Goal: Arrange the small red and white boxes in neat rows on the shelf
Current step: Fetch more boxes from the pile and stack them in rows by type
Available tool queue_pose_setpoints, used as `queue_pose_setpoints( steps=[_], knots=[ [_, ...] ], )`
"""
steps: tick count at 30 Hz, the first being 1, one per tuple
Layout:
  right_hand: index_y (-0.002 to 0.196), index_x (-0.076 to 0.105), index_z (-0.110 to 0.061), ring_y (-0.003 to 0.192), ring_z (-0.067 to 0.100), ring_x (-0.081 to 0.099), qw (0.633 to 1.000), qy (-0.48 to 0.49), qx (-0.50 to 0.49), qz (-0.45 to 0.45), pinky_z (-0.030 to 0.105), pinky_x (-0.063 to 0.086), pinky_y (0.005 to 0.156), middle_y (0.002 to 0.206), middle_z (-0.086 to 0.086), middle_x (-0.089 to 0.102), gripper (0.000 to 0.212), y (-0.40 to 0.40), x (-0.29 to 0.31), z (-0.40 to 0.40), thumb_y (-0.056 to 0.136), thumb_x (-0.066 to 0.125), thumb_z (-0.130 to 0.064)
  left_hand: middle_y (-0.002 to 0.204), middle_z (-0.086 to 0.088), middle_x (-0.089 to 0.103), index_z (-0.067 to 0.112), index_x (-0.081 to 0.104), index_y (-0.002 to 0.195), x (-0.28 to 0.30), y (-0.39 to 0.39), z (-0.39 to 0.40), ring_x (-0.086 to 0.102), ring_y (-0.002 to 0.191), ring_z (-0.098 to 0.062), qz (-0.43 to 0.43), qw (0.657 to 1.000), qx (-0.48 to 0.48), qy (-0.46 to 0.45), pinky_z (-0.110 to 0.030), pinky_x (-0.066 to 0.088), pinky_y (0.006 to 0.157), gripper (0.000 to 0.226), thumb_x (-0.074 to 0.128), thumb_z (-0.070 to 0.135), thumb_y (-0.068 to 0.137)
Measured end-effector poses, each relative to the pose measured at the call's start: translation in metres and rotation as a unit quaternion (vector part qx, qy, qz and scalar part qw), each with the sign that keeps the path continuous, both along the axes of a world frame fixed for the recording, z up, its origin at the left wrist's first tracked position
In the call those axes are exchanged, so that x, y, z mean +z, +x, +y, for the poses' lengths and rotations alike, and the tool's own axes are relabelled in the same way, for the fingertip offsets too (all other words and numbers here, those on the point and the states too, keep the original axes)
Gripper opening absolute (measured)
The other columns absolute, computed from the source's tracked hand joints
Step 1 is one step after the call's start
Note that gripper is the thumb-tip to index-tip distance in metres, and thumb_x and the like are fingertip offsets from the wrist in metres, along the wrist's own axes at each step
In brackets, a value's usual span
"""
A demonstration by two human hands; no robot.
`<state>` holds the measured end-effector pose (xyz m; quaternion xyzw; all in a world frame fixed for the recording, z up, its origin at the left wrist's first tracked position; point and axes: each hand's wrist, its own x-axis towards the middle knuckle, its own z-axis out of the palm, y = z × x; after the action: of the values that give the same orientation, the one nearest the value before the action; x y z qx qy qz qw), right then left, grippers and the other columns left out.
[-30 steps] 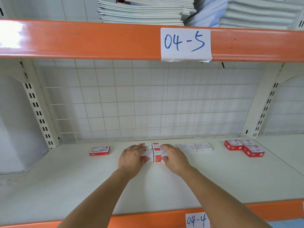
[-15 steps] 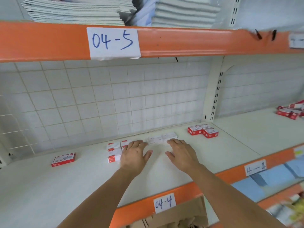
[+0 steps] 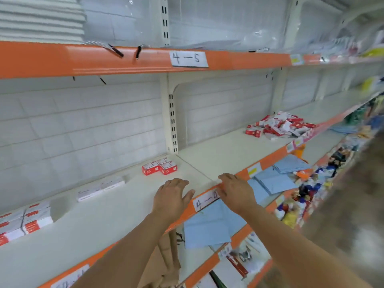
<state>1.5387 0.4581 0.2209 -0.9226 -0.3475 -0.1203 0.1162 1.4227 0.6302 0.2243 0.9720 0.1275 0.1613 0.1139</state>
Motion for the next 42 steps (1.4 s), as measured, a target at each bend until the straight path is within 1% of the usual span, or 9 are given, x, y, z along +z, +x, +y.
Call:
queue_pose_setpoints(
  steps=[3, 6, 13, 17, 22, 26, 33, 38, 42],
  knots=[
    [0.136, 0.043, -0.015, 0.121, 0.023, 0.045, 1.000, -0.006, -0.023, 0.004, 0.034, 0.040, 0.091, 0.134, 0.003, 0.050, 0.044, 0.025, -0.001, -0.043, 0.097, 0.042, -0.035, 0.140, 0.008, 0.045, 0.026, 0.046, 0.137, -0.001, 0.038, -0.036, 0.037, 0.129, -0.013, 0.001, 1.000, -0.025, 0.006, -0.026, 0.029, 0.104, 0.046, 0.035, 0.049, 0.098],
    [0.137, 0.041, -0.016, 0.120, 0.022, 0.047, 0.999, -0.012, -0.052, 0.003, 0.033, 0.042, 0.090, 0.133, 0.002, 0.051, 0.045, 0.049, -0.003, -0.077, 0.098, 0.040, -0.038, 0.139, 0.007, 0.046, 0.026, 0.046, 0.136, -0.002, 0.074, -0.067, 0.039, 0.128, -0.014, 0.009, 0.998, -0.055, 0.008, -0.027, 0.030, 0.103, 0.045, 0.035, 0.047, 0.098],
    [0.138, 0.042, -0.019, 0.119, 0.022, 0.047, 0.995, -0.020, -0.097, 0.010, 0.033, 0.043, 0.090, 0.133, 0.001, 0.051, 0.044, 0.113, -0.007, -0.128, 0.099, 0.039, -0.040, 0.129, 0.006, 0.053, 0.026, 0.053, 0.130, -0.005, 0.166, -0.114, 0.046, 0.118, -0.016, -0.005, 0.994, -0.110, -0.004, -0.028, 0.035, 0.097, 0.040, 0.038, 0.045, 0.098],
    [0.135, 0.046, -0.018, 0.117, 0.022, 0.049, 0.992, -0.007, -0.123, 0.010, 0.034, 0.045, 0.088, 0.130, 0.002, 0.054, 0.041, 0.163, -0.006, -0.144, 0.098, 0.042, -0.037, 0.134, 0.008, 0.050, 0.026, 0.051, 0.132, -0.008, 0.228, -0.128, 0.044, 0.122, -0.014, -0.023, 0.991, -0.128, -0.007, -0.026, 0.034, 0.099, 0.042, 0.038, 0.046, 0.098],
    [0.133, 0.046, -0.018, 0.115, 0.022, 0.048, 0.989, -0.011, -0.146, 0.004, 0.033, 0.043, 0.084, 0.125, 0.001, 0.056, 0.038, 0.232, 0.007, -0.146, 0.098, 0.043, -0.034, 0.137, 0.008, 0.048, 0.026, 0.048, 0.134, -0.003, 0.308, -0.124, 0.041, 0.126, -0.013, -0.035, 0.989, -0.137, -0.029, -0.028, 0.033, 0.101, 0.042, 0.037, 0.045, 0.098],
    [0.138, 0.043, -0.020, 0.120, 0.021, 0.046, 0.988, 0.002, -0.151, 0.004, 0.032, 0.042, 0.090, 0.132, -0.001, 0.053, 0.041, 0.284, 0.018, -0.143, 0.098, 0.043, -0.030, 0.138, 0.006, 0.047, 0.025, 0.047, 0.135, 0.000, 0.364, -0.114, 0.042, 0.126, -0.015, -0.033, 0.991, -0.123, -0.042, -0.031, 0.036, 0.101, 0.043, 0.039, 0.043, 0.098],
    [0.141, 0.039, -0.020, 0.126, 0.021, 0.040, 0.990, 0.000, -0.135, 0.030, 0.035, 0.044, 0.095, 0.137, 0.000, 0.049, 0.045, 0.359, 0.021, -0.131, 0.096, 0.046, -0.023, 0.143, 0.004, 0.042, 0.024, 0.042, 0.139, -0.005, 0.432, -0.106, 0.040, 0.129, -0.016, 0.006, 0.995, -0.097, -0.032, -0.030, 0.037, 0.101, 0.044, 0.044, 0.037, 0.097],
    [0.142, 0.039, -0.020, 0.133, 0.024, 0.036, 0.996, 0.002, -0.077, 0.037, 0.035, 0.038, 0.102, 0.144, 0.001, 0.043, 0.049, 0.413, 0.019, -0.119, 0.094, 0.047, -0.015, 0.145, 0.002, 0.039, 0.023, 0.038, 0.142, -0.003, 0.473, -0.107, 0.037, 0.131, -0.017, 0.009, 0.998, -0.059, -0.030, -0.031, 0.037, 0.103, 0.046, 0.046, 0.033, 0.097],
    [0.145, 0.034, -0.018, 0.135, 0.022, 0.032, 0.999, -0.010, -0.011, 0.033, 0.035, 0.036, 0.107, 0.148, 0.002, 0.038, 0.055, 0.453, 0.021, -0.111, 0.092, 0.044, -0.007, 0.147, 0.001, 0.036, 0.021, 0.033, 0.144, -0.001, 0.502, -0.112, 0.037, 0.131, -0.018, 0.019, 0.999, -0.015, -0.023, -0.031, 0.037, 0.103, 0.048, 0.045, 0.029, 0.098]
  ],
)
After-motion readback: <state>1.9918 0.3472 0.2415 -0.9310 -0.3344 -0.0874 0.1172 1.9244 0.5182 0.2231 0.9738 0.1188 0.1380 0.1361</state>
